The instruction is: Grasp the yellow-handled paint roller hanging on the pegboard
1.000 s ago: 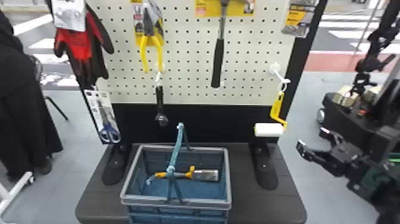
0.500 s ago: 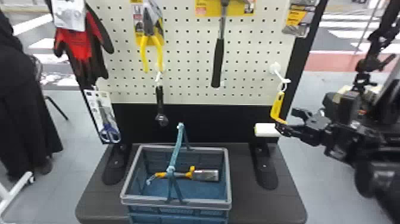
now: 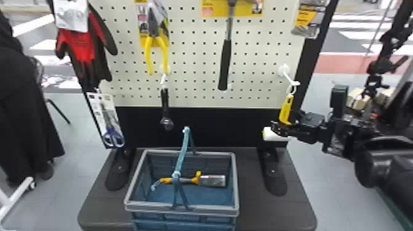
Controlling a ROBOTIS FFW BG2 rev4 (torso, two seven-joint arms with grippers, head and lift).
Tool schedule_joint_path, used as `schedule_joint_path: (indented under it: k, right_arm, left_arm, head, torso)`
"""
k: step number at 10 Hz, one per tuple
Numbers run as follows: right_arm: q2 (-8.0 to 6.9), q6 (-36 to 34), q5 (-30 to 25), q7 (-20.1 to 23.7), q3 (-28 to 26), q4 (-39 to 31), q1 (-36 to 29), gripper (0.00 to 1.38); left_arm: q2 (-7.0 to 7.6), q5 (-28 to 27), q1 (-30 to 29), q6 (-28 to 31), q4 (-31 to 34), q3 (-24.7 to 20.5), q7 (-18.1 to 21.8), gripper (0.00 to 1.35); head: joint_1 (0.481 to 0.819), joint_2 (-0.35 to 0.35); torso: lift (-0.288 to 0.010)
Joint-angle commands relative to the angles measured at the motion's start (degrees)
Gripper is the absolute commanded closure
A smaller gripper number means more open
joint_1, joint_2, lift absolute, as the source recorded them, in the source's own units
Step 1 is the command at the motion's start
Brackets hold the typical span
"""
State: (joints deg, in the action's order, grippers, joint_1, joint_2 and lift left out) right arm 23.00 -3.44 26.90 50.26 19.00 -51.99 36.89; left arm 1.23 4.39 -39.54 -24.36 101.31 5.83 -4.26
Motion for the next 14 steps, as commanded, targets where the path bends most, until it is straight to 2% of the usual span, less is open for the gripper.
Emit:
schedule_joint_path:
  k: [1, 2, 4, 5, 7, 8, 14]
  right_arm:
    - [0.20, 0.1, 1.0, 0.1, 2.3, 0.6, 1.2, 0.26]
    - [0.20, 0.1, 1.2, 0.1, 2.2, 0.2, 1.0, 0.45]
    - [0.37, 0.1, 1.0, 0.0, 2.2, 0.3, 0.7, 0.67]
    - [0.37, 0.1, 0.9, 0.0, 2.1, 0.3, 0.7, 0.97]
    - [0.29, 0.5, -0.2, -0.5, 1.7, -0.3, 0.4, 1.26]
    - [0.29, 0.5, -1.6, -0.8, 0.5, -1.1, -0.3, 1.28]
    - [0.20, 0.9, -1.3, -1.0, 0.4, -1.1, -0.8, 1.28]
  left_arm:
    - [0.00, 0.0, 0.7, -0.2, -0.7, 0.2, 0.0, 0.30]
    - [0.00, 0.2, 0.5, -0.3, -0.7, 0.2, 0.0, 0.30]
    - [0.00, 0.3, 0.1, -0.5, -0.7, 0.1, 0.0, 0.30]
    - [0.00, 0.2, 0.3, -0.5, -0.7, 0.2, 0.0, 0.30]
    - [0.09, 0.2, 0.3, -0.5, -0.7, 0.2, 0.0, 0.30]
    - [0.18, 0.3, 0.1, -0.5, -0.7, 0.2, 0.0, 0.30]
    - [0.18, 0.3, 0.1, -0.6, -0.7, 0.1, 0.0, 0.30]
  head:
    - [0.549, 0.000]
    - [0.549, 0.000]
    - [0.549, 0.000]
    - [0.549, 0.000]
    - [0.549, 0.000]
    - [0.549, 0.000]
    - [0.549, 0.000]
  torso:
    - [-0.100]
    - [-0.100]
    - [-0.100]
    - [-0.100]
    - [-0.100]
    - [-0.100]
    - [-0.100]
